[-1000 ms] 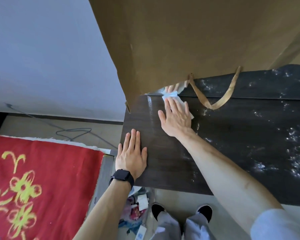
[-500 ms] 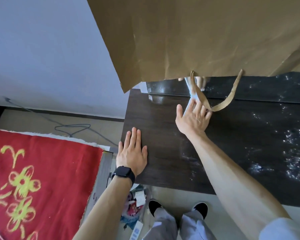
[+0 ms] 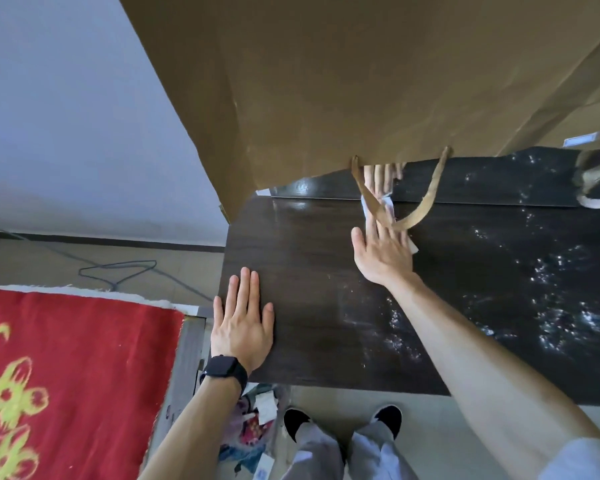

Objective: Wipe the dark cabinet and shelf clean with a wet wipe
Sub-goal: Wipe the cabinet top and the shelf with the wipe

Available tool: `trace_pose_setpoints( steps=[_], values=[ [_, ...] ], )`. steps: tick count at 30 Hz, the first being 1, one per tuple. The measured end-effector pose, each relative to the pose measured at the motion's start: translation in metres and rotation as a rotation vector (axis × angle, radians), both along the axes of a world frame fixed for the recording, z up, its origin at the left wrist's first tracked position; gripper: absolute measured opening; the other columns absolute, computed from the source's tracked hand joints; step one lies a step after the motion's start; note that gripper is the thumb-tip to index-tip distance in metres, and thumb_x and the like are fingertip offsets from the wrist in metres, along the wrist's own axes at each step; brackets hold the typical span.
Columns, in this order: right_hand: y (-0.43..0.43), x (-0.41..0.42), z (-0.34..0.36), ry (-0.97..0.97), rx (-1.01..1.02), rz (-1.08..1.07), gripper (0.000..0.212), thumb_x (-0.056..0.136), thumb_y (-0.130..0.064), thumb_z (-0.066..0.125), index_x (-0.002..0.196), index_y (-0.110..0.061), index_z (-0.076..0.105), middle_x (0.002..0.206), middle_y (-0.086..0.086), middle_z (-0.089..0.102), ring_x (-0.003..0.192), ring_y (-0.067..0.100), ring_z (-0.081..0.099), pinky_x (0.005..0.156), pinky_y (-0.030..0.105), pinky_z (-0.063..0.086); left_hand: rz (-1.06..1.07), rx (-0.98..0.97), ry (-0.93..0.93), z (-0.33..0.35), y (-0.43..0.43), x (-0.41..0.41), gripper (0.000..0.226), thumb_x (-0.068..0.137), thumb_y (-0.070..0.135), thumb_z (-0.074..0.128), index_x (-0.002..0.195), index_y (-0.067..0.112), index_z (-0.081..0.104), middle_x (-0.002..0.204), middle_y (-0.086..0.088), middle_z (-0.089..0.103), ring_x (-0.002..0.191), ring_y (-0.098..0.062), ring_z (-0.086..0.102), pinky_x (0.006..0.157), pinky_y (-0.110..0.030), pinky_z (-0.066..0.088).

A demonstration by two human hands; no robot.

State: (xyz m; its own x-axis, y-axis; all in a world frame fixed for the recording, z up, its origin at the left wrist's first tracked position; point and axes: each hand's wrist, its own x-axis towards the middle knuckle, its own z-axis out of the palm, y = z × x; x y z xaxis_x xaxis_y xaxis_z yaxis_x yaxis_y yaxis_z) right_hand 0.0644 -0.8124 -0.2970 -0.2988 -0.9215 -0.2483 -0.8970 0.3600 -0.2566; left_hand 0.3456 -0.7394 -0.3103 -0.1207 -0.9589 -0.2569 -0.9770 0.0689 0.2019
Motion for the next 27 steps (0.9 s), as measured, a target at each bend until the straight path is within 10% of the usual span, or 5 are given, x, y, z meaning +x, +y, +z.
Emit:
trace_pose_setpoints(
  steps=[9,16,23,27],
  values=[
    [0.046,0.127,-0.001,-0.158,0.006,0.361,0.06,0.106,-0.043,0.013,0.159,-0.018,0.001,0.166,0.0,-0.013,0.151,0.013,-0.017,0.123,0.05,-0.003,-0.04,0.075,0.012,0.002,-0.002,0.009,0.064,0.102,0.048,0.016,0.156,0.024,-0.01,0.163,0.009,-0.017,0.15,-0.011,-0.015,0.123,-0.044,0.0],
    [0.084,0.035,-0.008,-0.029,0.059,-0.099,0.063,0.103,-0.043,0.007,0.158,-0.014,-0.003,0.166,0.005,-0.012,0.151,0.017,-0.018,0.123,0.049,-0.004,-0.033,0.101,0.016,0.006,-0.002,0.007,0.064,0.102,0.049,0.011,0.155,0.024,-0.015,0.16,0.008,-0.024,0.15,-0.013,-0.016,0.123,-0.044,-0.003],
    [0.124,0.156,-0.014,-0.128,-0.054,0.397,0.062,0.104,-0.045,0.008,0.158,-0.014,0.007,0.166,-0.001,-0.003,0.152,0.012,-0.014,0.122,0.052,0.01,-0.118,0.122,0.043,0.01,0.0,0.019,0.062,0.105,0.038,0.02,0.157,0.02,-0.006,0.164,0.005,-0.015,0.15,-0.012,-0.015,0.124,-0.044,0.002],
    [0.129,0.095,-0.012,0.013,-0.056,0.12,0.061,0.105,-0.042,0.018,0.158,-0.012,0.015,0.166,0.004,0.008,0.154,0.018,-0.002,0.122,0.053,0.01,-0.18,0.108,0.053,0.015,0.034,0.036,0.062,0.105,0.035,0.025,0.158,0.014,0.001,0.164,0.001,-0.009,0.15,-0.016,-0.01,0.124,-0.045,0.007]
  ],
)
